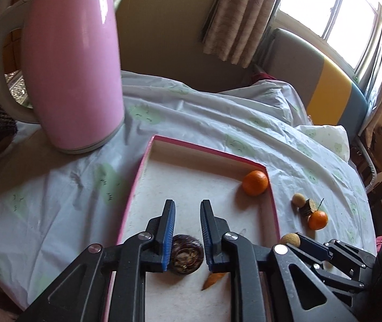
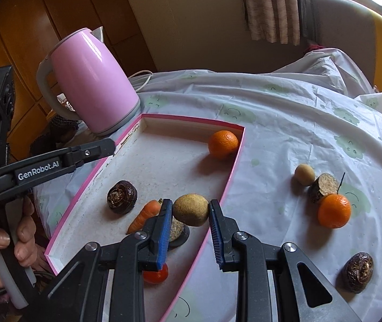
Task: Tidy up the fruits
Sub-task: 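Open the left gripper to drop the carrot while the right releases the brown fruit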
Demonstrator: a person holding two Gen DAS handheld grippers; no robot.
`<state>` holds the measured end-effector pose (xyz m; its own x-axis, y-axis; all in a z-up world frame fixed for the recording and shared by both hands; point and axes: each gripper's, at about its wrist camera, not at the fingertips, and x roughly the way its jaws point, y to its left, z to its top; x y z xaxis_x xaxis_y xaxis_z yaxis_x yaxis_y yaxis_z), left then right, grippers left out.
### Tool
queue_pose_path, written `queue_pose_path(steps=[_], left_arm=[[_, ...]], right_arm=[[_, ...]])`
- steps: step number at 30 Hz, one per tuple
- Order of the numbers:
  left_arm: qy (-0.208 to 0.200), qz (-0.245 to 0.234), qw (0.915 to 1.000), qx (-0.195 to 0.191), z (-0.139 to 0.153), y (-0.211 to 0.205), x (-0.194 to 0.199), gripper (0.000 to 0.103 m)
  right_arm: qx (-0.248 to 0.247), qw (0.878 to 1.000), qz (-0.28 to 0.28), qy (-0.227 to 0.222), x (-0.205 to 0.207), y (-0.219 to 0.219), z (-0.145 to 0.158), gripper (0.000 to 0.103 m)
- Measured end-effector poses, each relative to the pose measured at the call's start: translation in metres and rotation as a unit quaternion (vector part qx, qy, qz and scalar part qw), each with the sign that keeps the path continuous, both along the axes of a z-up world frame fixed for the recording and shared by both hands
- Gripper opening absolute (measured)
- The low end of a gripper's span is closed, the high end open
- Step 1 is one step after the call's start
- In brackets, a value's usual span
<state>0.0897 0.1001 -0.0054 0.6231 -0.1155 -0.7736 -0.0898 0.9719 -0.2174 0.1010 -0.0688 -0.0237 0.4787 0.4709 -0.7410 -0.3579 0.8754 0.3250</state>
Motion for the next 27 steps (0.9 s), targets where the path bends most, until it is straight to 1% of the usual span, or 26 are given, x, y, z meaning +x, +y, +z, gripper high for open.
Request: queue_pose_path(steps=[3,5,8,12,14,16,19,21,23,25,27], left_arm=[[-0.004,0.005,0.9999,0.010,0.005,0.004,-0.007,0.020],[-0.011,0.007,0.9998,0.015,0.011,0.006,-0.012,0.025],[-0.029,0.011,0.9992,0.027,0.022,0.010,-0.020,0.028],[-0.041,0.015,0.9981,0.042,0.032,0.016,-0.031,0.030],[-0.042,0.016,0.9981,0.043,0.031,0.017,-0.036,0.033],[-0.037,0.016,0.9982,0.044,0.026,0.014,-0.041,0.033],[-0.028,0.015,0.9988,0.039,0.019,0.008,-0.047,0.033],[-0.023,0.015,0.9990,0.036,0.013,0.003,-0.051,0.033],[-0.018,0.011,0.9991,0.037,0.008,-0.004,-0.053,0.033],[-0.013,0.004,0.9992,0.037,0.005,-0.012,-0.055,0.033],[-0.015,-0.005,0.9990,0.041,0.004,-0.021,-0.057,0.033]], right_arm=[[-0.004,1.000,0.002,-0.001,0.005,0.006,0.000,0.027],[-0.003,1.000,0.006,-0.001,0.011,0.011,0.001,0.028],[-0.004,1.000,0.007,0.000,0.018,0.018,0.002,0.029],[-0.002,1.000,0.005,-0.003,0.017,0.021,0.003,0.030],[-0.001,1.000,0.005,-0.002,0.015,0.020,0.002,0.030],[-0.003,1.000,-0.001,-0.002,0.013,0.018,0.001,0.034],[-0.001,1.000,-0.010,-0.002,0.008,0.013,0.001,0.035],[-0.005,1.000,-0.019,-0.008,0.003,0.008,0.003,0.042],[-0.010,0.999,-0.027,-0.016,-0.005,0.003,0.004,0.046],[-0.016,0.999,-0.036,-0.021,-0.011,-0.003,0.005,0.046],[-0.021,0.998,-0.047,-0.024,-0.017,-0.011,0.005,0.050]])
